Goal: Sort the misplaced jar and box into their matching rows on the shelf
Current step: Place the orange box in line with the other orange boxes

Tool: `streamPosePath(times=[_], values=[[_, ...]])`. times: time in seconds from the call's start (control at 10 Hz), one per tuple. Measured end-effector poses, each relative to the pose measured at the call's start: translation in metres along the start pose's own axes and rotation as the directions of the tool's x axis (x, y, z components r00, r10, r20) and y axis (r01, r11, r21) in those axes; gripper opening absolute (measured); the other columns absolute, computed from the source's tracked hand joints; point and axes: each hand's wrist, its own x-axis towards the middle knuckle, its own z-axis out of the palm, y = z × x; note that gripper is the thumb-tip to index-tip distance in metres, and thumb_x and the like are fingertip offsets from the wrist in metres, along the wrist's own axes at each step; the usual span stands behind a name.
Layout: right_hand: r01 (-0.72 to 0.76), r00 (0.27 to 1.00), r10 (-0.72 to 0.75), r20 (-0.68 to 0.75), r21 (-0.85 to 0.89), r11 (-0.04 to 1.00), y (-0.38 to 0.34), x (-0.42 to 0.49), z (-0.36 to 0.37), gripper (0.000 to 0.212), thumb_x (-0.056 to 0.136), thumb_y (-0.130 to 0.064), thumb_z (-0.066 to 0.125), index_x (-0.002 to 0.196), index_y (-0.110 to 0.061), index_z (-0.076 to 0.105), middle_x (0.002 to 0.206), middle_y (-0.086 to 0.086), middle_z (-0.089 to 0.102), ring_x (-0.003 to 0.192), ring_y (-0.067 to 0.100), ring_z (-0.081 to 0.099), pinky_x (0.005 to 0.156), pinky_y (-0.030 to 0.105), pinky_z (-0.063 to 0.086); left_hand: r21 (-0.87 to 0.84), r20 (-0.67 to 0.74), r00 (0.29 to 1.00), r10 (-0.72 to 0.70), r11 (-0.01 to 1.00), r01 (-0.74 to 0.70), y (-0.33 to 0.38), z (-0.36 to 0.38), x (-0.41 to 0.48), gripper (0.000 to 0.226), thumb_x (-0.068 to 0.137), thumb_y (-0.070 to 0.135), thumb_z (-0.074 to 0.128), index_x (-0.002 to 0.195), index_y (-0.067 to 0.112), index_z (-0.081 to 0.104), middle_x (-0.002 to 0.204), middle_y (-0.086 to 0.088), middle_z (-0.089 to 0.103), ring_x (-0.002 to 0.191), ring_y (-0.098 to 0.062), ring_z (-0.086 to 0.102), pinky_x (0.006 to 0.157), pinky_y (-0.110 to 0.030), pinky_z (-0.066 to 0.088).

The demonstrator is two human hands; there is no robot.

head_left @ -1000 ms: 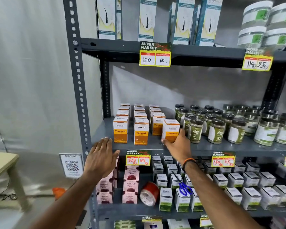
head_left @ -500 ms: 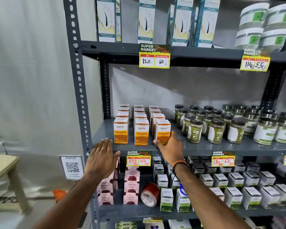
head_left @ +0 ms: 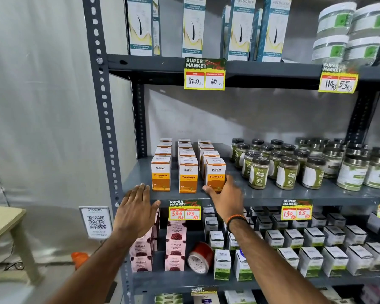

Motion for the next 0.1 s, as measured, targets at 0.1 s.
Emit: streamPosePath(times=[0.1], values=[[-0.002, 1.0, 0.001, 0.022, 0.025, 1.0, 0.0006, 0.0021, -0.0018, 0.067, 0.083, -0.061, 0.077, 0.123, -0.014, 0.053, 0.107, 0.003, 0.076, 0.1, 0.027, 0.075, 0.09, 0.047, 0.061, -0.021, 0.0, 1.0, -0.018, 1.0, 0.018, 0.0005, -0.0004, -0.0002, 0.078, 0.101, 0.059, 0.014, 0.158, 0.007, 0.025, 0.165, -0.013, 0.027, 0.154, -0.028, 0.022, 0.126, -0.043, 0.013]])
